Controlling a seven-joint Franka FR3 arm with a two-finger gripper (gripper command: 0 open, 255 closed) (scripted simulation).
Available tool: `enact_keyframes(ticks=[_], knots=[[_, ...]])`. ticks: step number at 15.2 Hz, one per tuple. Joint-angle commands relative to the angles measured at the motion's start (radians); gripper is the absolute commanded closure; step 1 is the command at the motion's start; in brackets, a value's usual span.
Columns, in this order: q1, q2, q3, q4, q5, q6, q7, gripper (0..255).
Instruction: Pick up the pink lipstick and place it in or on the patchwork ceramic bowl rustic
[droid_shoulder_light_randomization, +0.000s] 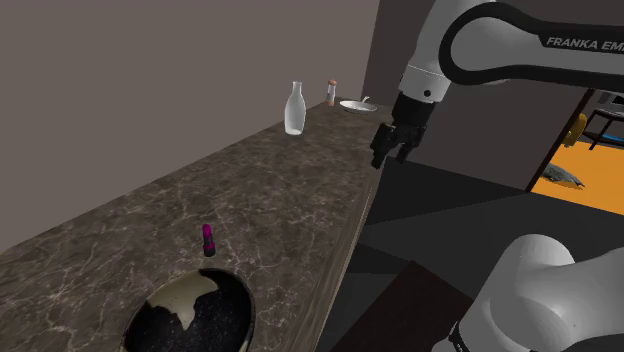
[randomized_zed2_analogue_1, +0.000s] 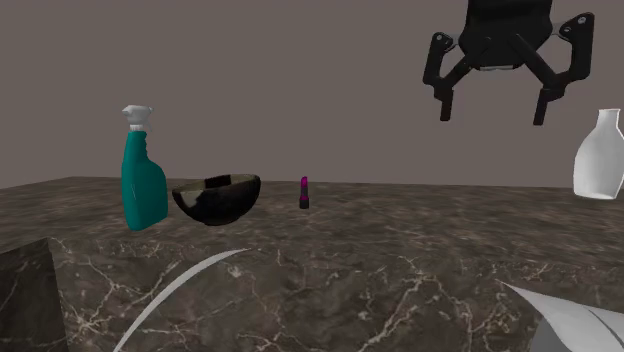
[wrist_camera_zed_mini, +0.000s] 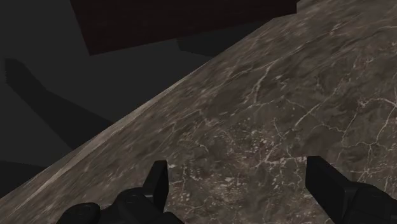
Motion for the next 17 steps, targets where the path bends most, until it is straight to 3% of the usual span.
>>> enact_keyframes(ticks=[1,10,17], knots=[[0.0,0.0,0.0,0.0,0.0,0.0,0.0,0],[0.053,0.222,0.175,0.078,0.073,0.124,0.184,0],[0.075,0.44,0.3,0.207,0.075,0.198,0.33,0]])
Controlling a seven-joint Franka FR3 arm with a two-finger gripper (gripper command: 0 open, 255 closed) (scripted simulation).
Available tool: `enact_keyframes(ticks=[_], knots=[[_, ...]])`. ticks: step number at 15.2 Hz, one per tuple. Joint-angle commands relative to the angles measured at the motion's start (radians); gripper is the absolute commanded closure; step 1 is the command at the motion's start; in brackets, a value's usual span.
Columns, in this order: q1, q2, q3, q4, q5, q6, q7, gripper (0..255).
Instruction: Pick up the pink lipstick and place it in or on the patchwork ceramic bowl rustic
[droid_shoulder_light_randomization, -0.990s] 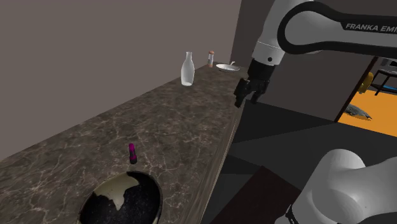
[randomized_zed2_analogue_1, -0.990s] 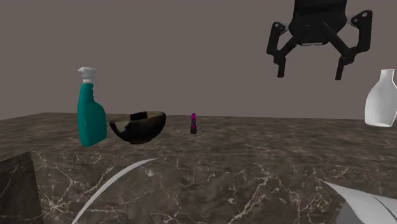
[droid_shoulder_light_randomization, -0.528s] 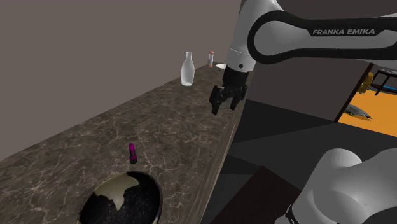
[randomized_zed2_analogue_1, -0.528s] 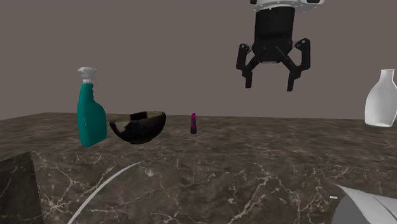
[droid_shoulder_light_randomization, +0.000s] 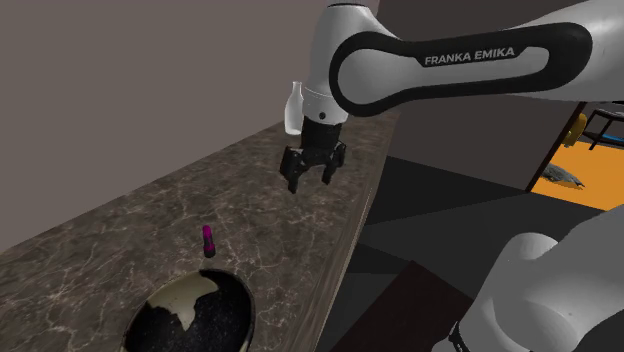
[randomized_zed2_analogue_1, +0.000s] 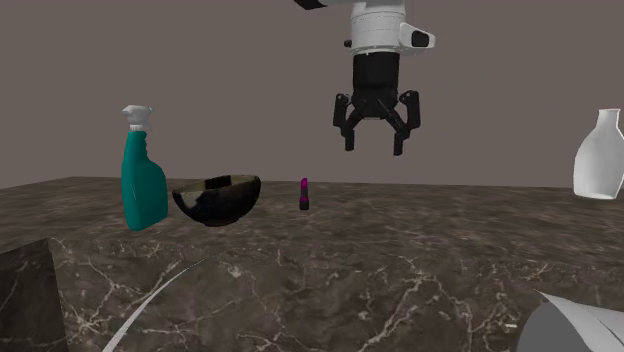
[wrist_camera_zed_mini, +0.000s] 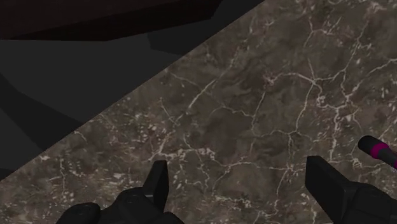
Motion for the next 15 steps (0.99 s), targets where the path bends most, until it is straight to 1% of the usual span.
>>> enact_keyframes(ticks=[1,5,9,12,15], knots=[[0.005,0.069,0.037,0.043,-0.007,0.021,0.047,0],[0.015,0.212,0.101,0.147,-0.041,0.045,0.139,0],[0.035,0.367,0.154,0.272,-0.1,0.052,0.237,0],[0.062,0.49,0.182,0.382,-0.155,0.043,0.309,0],[0.102,0.62,0.197,0.507,-0.214,0.022,0.377,0]])
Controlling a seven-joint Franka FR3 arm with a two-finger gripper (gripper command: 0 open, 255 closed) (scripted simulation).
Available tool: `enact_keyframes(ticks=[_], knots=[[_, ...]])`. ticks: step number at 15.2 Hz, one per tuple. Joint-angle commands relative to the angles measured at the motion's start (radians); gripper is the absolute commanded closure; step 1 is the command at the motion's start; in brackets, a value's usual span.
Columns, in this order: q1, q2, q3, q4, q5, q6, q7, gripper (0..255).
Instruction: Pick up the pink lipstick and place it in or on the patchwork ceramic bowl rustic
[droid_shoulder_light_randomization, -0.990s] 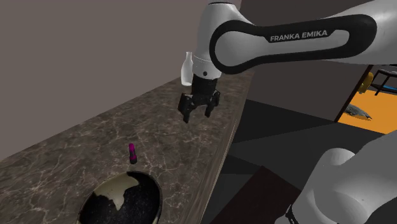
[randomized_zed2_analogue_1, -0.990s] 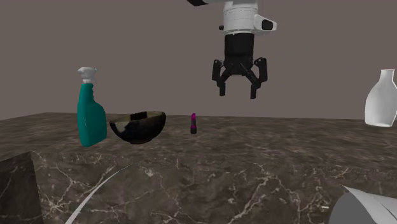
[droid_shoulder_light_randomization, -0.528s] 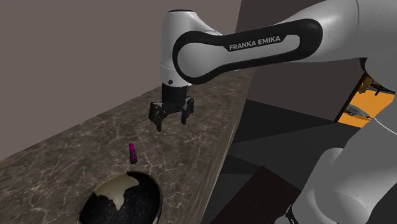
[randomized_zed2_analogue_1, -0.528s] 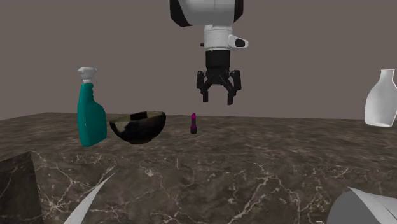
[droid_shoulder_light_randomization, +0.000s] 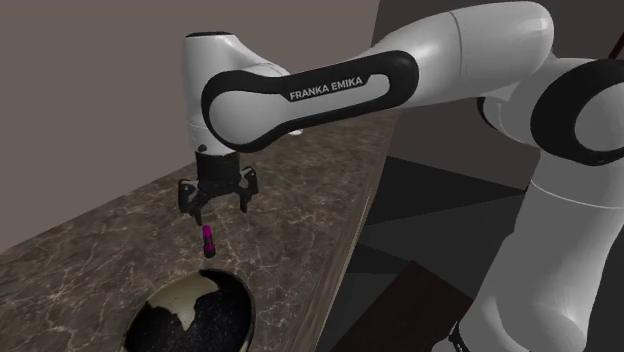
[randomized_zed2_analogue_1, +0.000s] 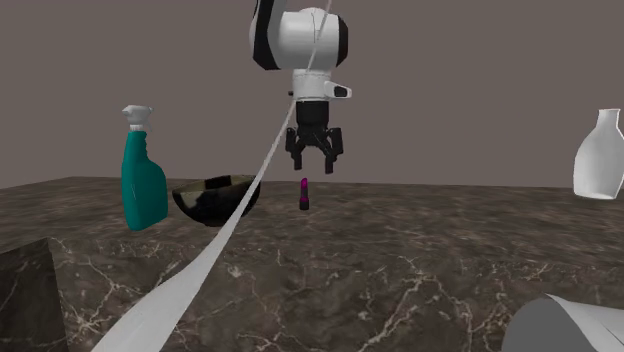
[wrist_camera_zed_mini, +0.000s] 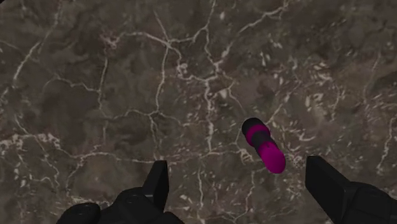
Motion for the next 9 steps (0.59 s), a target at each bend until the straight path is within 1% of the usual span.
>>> enact_keyframes(ticks=[1,2,9], knots=[[0.029,0.094,0.006,0.093,-0.042,-0.017,0.042,0],[0.043,0.129,0.007,0.131,-0.058,-0.027,0.058,0],[0.045,0.15,0.0,0.064,-0.07,0.059,0.066,0]])
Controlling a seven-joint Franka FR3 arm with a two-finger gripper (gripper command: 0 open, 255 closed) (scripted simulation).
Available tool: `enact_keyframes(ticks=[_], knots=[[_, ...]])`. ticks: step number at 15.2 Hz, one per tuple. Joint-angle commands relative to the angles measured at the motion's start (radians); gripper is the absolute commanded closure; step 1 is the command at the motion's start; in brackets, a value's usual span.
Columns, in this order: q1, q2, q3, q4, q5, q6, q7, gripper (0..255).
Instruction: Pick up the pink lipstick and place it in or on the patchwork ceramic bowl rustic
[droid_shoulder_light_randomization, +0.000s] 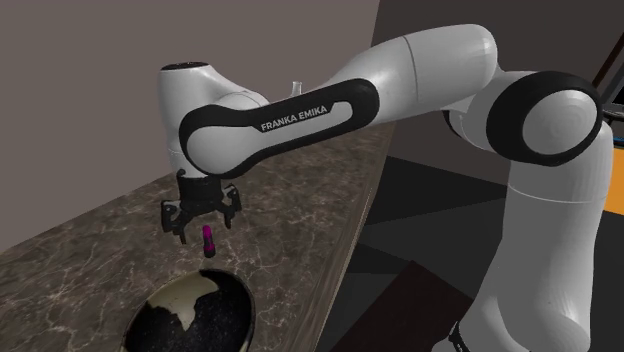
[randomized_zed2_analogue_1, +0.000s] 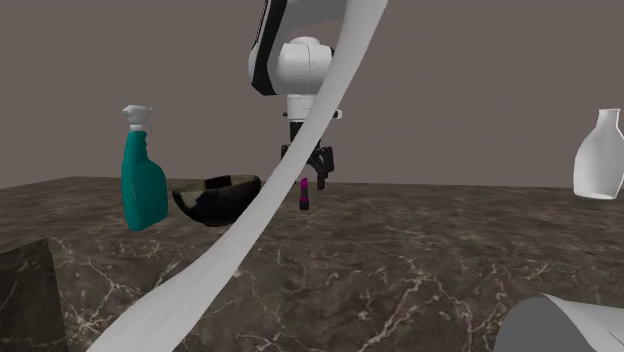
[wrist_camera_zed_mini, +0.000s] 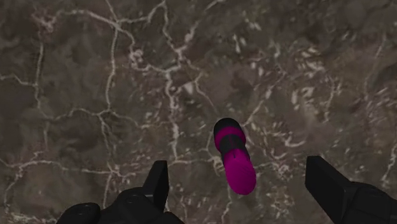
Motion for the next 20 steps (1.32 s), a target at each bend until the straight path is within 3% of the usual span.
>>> enact_keyframes(ticks=[1,8,9,20], knots=[[0.0,0.005,-0.001,-0.015,-0.004,0.021,0.003,0],[0.0,0.005,-0.001,-0.015,-0.003,0.021,0.003,0],[0.0,0.005,-0.001,-0.015,-0.003,0.021,0.003,255],[0.0,-0.002,0.0,0.002,0.001,-0.003,0.0,255]])
